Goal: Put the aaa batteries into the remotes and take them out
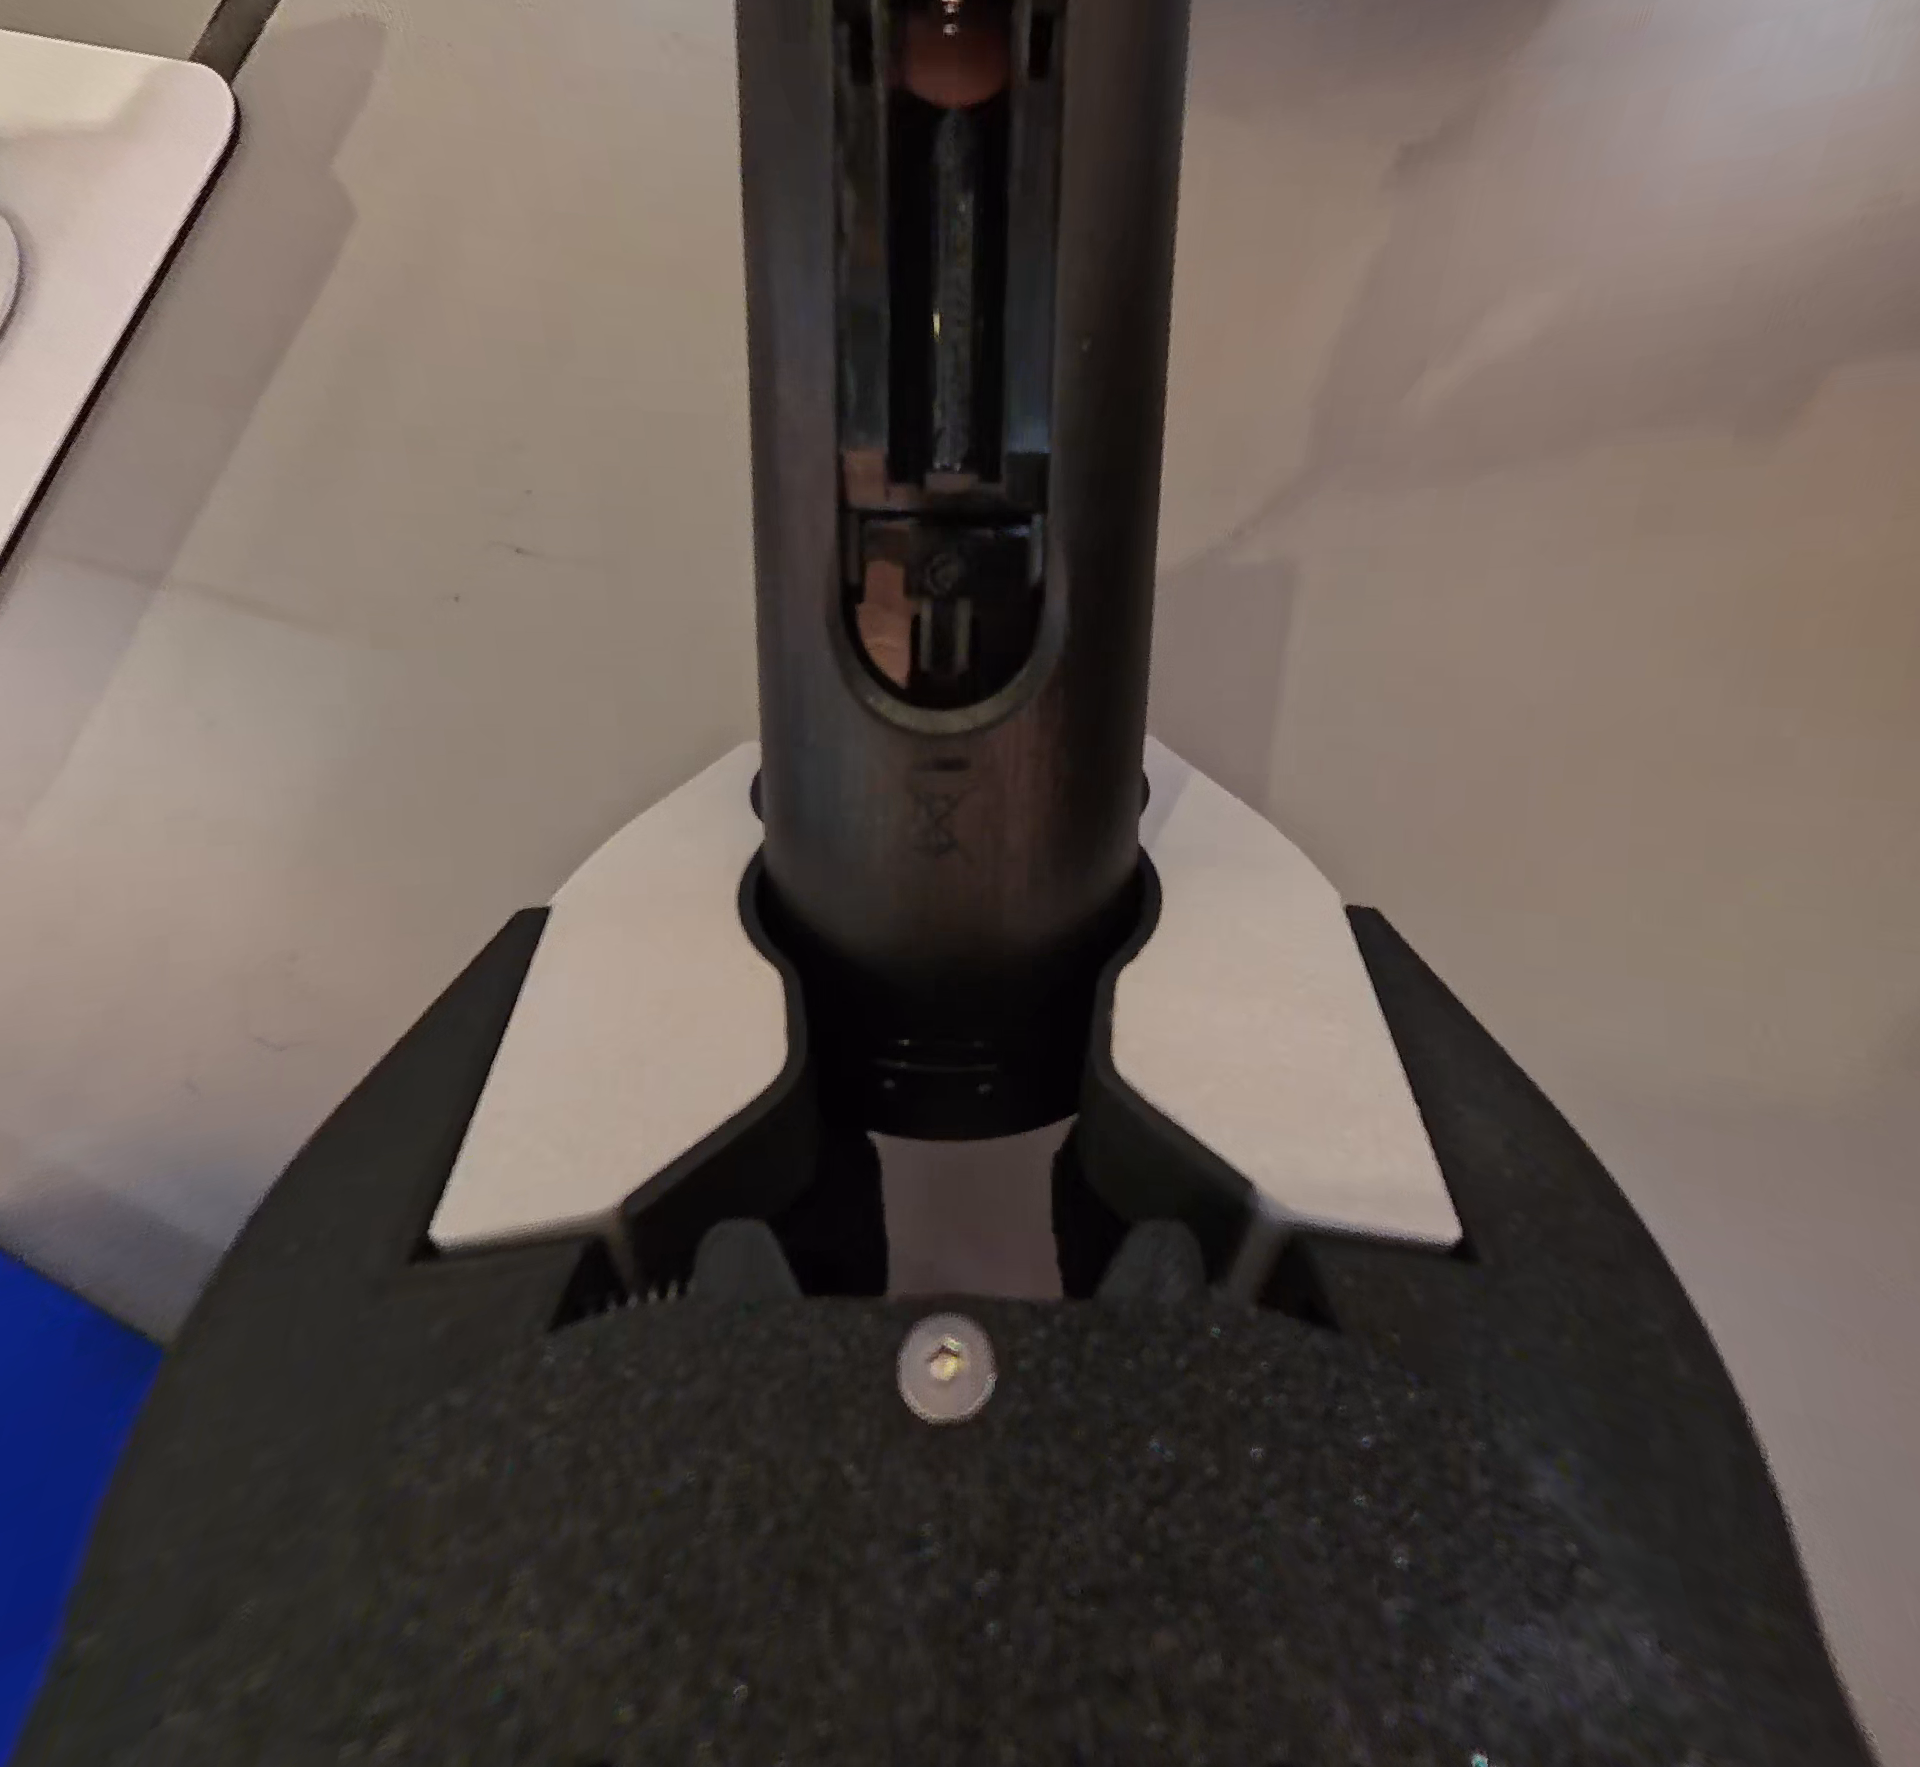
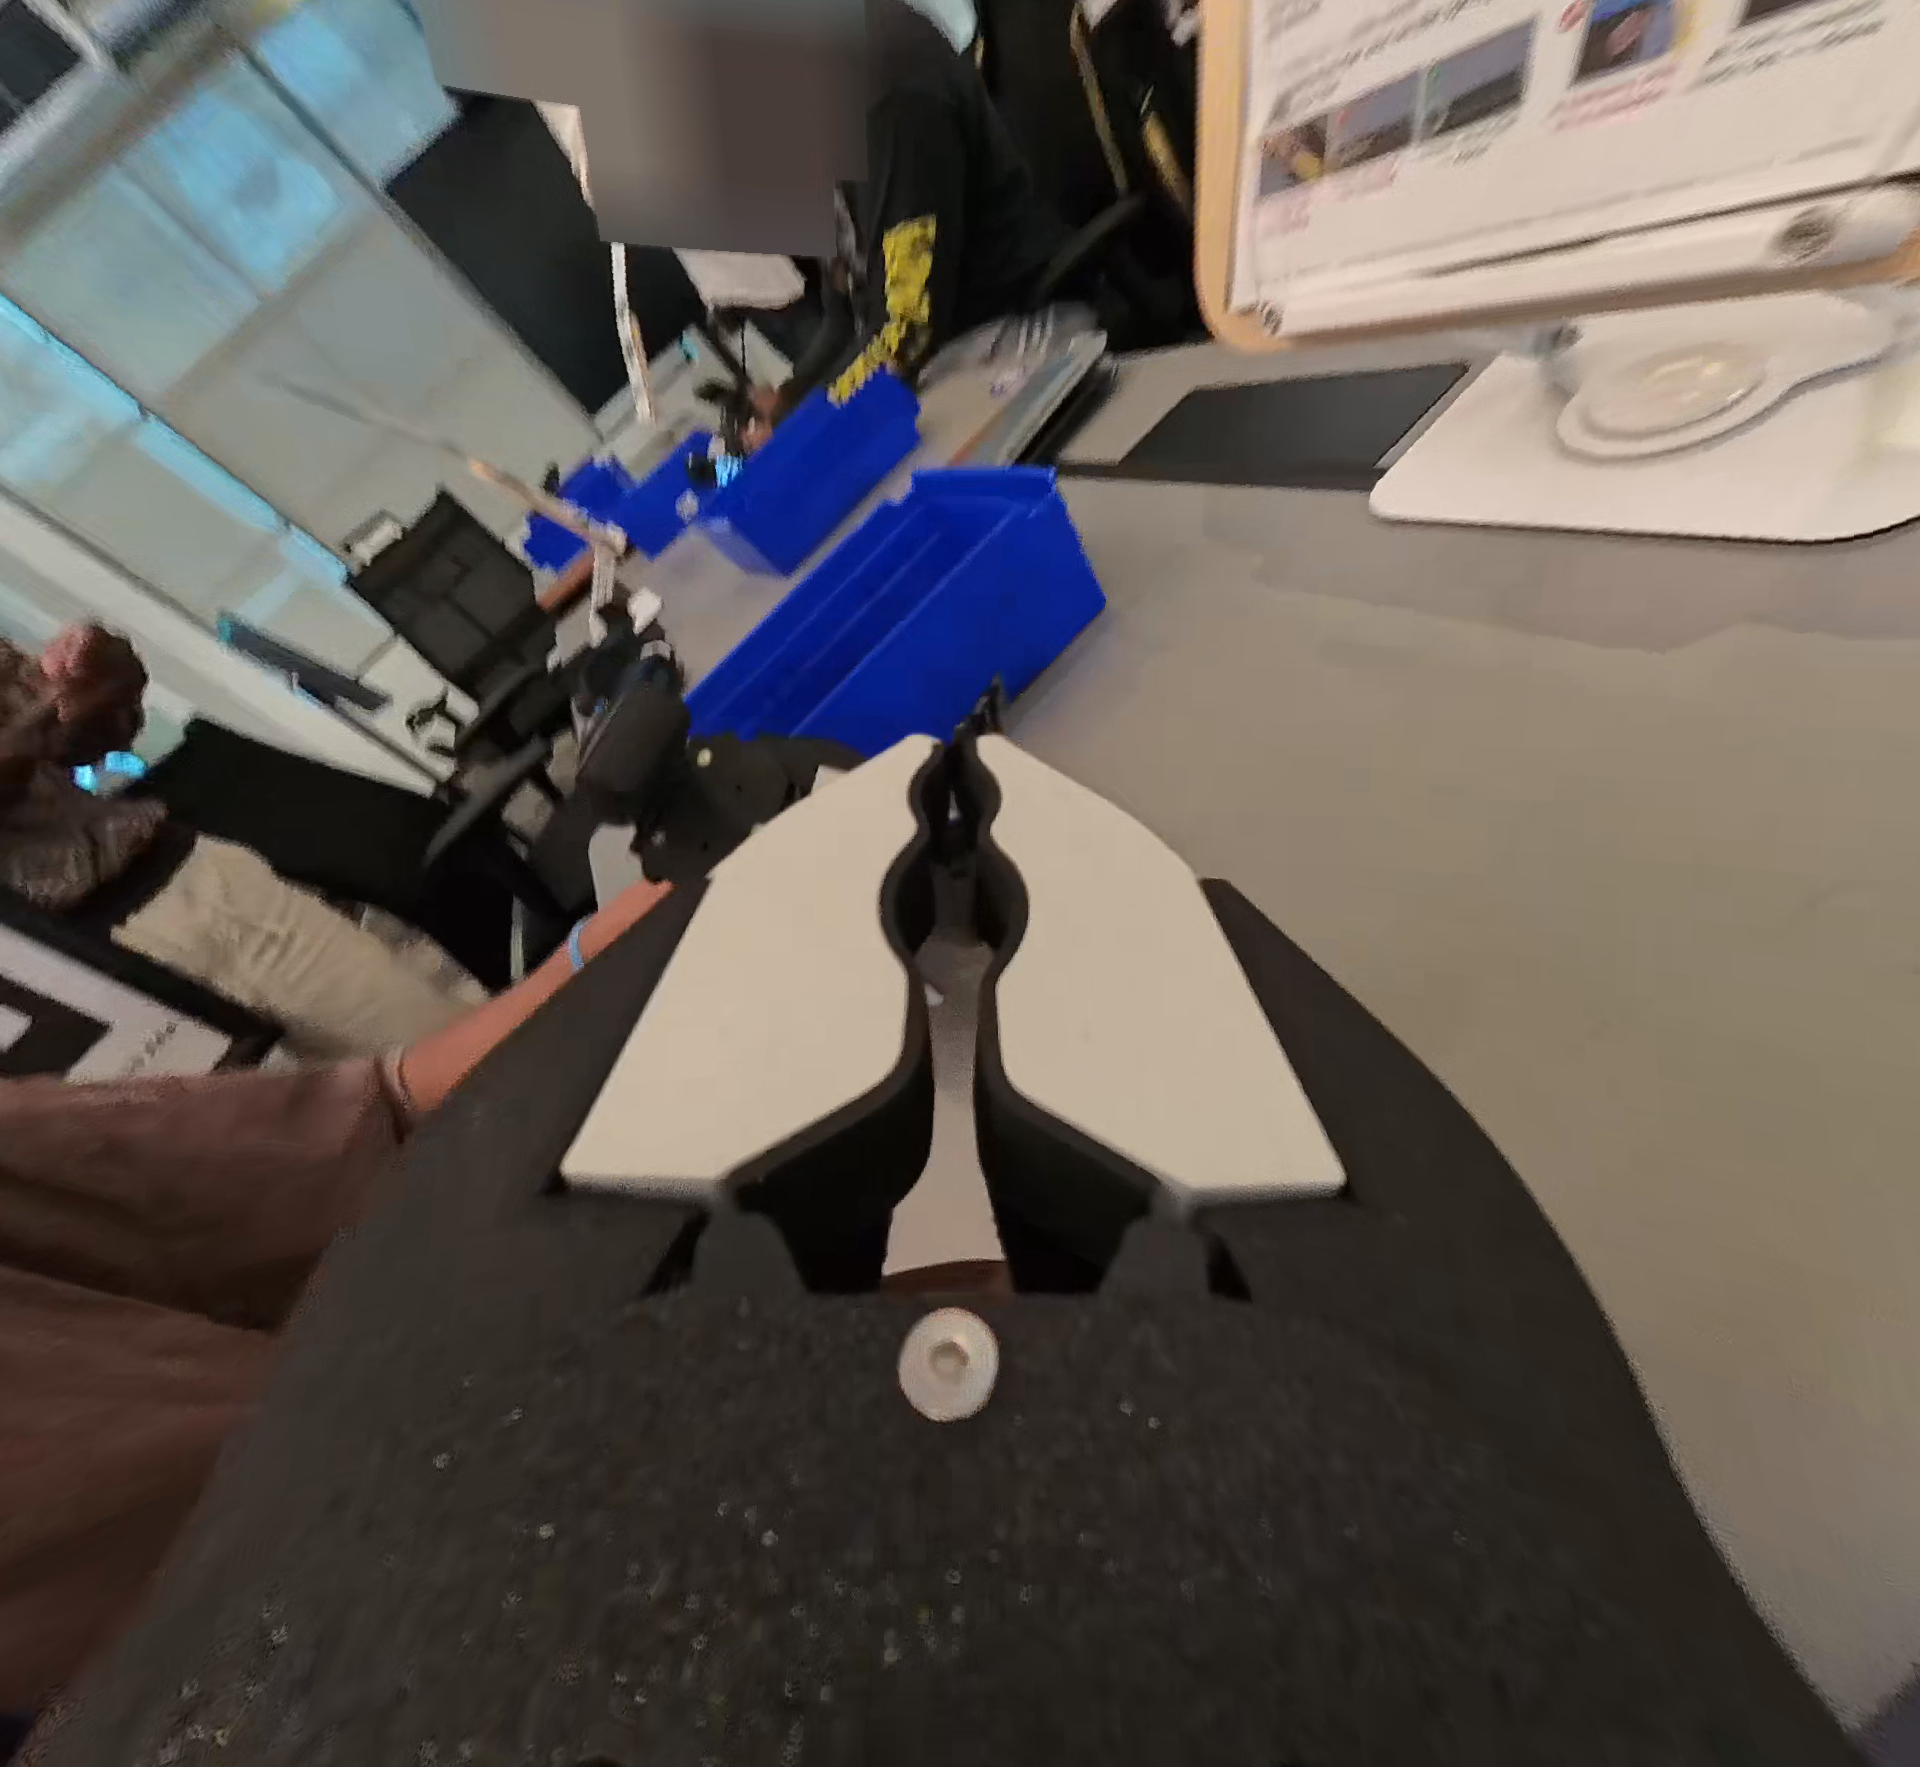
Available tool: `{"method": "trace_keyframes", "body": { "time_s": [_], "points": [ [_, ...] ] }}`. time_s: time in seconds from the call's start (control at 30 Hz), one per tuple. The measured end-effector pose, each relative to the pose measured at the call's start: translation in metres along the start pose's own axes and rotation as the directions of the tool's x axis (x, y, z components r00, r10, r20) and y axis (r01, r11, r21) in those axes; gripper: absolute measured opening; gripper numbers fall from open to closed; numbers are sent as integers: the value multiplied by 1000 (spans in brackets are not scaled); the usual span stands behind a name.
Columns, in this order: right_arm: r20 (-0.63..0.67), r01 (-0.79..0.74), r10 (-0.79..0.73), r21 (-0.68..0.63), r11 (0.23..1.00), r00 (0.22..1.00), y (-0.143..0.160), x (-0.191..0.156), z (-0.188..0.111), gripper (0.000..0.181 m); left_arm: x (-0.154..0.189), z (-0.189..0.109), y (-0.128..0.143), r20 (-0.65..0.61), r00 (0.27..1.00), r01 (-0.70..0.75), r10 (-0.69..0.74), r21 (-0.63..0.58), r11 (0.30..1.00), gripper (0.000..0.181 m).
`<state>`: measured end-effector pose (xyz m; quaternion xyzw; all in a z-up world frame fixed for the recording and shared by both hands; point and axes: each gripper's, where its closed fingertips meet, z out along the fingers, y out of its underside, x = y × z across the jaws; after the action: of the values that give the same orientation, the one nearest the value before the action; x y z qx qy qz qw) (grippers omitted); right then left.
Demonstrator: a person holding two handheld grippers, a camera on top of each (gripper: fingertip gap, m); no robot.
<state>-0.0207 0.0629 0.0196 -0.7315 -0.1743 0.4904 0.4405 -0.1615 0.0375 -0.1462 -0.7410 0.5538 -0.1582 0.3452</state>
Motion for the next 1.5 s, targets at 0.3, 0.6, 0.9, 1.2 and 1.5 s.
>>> {"method": "trace_keyframes", "body": {
  "time_s": [0.3,0.6,0.9,1.2,1.5],
  "points": [
    [-364,-86,169,233,969,916,51,70,-28,2,15,-9,-1,-119,993,5,3,62,998,60],
    [-574,-118,439,510,852,692,115,114,-60,2,15,-6,-6,-156,988,22,-10,74,997,60],
    [-628,-122,343,367,922,698,134,99,-64,48,20,13,-11,-219,976,-5,17,57,998,60],
    [-39,240,-237,104,965,971,110,-27,21,84,55,-7,-34,-421,907,64,1,142,988,60],
    [93,626,-623,-220,748,777,102,-13,34,90,41,-13,-2,-263,964,-59,39,-66,996,60]
  ]
}}
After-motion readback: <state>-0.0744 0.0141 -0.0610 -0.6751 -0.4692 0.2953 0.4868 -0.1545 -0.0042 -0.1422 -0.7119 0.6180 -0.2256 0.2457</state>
